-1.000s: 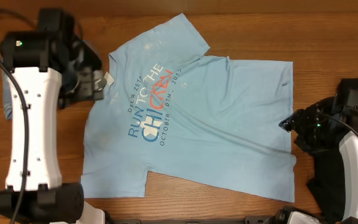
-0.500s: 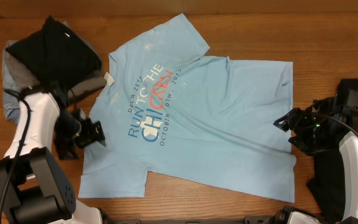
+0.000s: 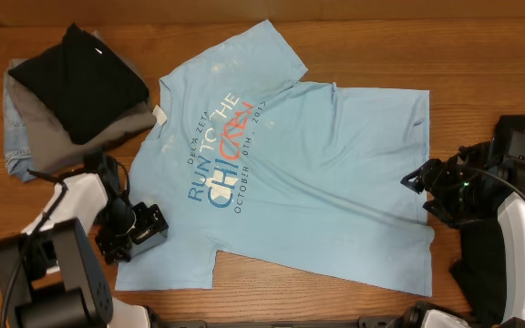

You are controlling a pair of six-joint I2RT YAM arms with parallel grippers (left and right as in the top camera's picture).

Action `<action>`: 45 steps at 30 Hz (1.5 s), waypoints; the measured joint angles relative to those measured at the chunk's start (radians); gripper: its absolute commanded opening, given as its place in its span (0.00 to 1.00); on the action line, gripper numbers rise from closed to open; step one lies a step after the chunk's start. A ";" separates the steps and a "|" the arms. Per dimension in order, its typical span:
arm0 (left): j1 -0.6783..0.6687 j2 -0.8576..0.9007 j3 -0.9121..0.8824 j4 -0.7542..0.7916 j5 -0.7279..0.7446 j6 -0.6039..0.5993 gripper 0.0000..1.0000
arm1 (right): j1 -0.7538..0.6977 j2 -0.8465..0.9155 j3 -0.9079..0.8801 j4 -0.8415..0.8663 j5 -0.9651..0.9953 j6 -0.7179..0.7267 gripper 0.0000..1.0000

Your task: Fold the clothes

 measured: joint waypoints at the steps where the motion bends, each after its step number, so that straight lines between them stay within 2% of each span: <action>1: -0.006 -0.010 -0.010 0.011 -0.005 -0.011 0.81 | 0.000 0.000 0.000 0.004 0.000 0.000 0.75; 5: -0.035 -0.028 -0.029 0.027 -0.011 -0.039 0.39 | 0.000 0.000 0.000 0.013 0.000 0.000 0.75; 6: -0.045 -0.029 -0.029 0.027 -0.011 -0.042 0.33 | 0.000 0.000 0.000 0.014 0.000 0.000 0.75; 7: -0.055 -0.029 -0.030 0.028 -0.010 -0.045 0.21 | 0.000 0.000 0.000 0.015 0.000 0.000 0.75; 10: -0.077 -0.029 -0.030 0.027 -0.008 -0.045 0.05 | 0.000 0.000 0.000 0.014 0.000 0.000 0.75; 13: -0.079 -0.029 -0.029 0.021 -0.007 -0.046 0.04 | 0.000 0.000 0.000 -0.001 0.002 0.006 0.75; 14: -0.079 -0.028 -0.024 0.015 -0.007 -0.047 0.04 | 0.000 0.000 0.000 -0.008 0.008 0.017 0.78; 17: -0.079 0.000 0.000 -0.042 0.002 -0.043 0.04 | 0.000 0.000 -0.021 0.000 0.058 0.084 0.77; 19: -0.080 0.013 0.016 -0.089 0.005 -0.037 0.04 | 0.000 0.003 -0.058 0.001 0.077 0.124 0.71; 23: -0.081 0.007 0.118 -0.165 0.012 -0.009 0.04 | 0.000 0.031 -0.188 0.005 0.098 0.220 0.71; 26: -0.081 -0.014 0.148 -0.172 0.012 0.000 0.05 | 0.000 0.032 -0.254 0.012 0.093 0.251 0.71; 28: -0.081 -0.041 0.167 -0.172 0.012 0.006 0.05 | 0.000 0.032 -0.293 0.010 0.092 0.266 0.66; 35: -0.081 -0.058 0.175 -0.181 0.013 0.011 0.06 | 0.000 0.032 -0.429 0.057 0.094 0.356 0.62; 45: -0.081 -0.058 0.175 -0.182 0.015 0.017 0.08 | 0.000 0.032 -0.537 0.082 0.109 0.396 0.49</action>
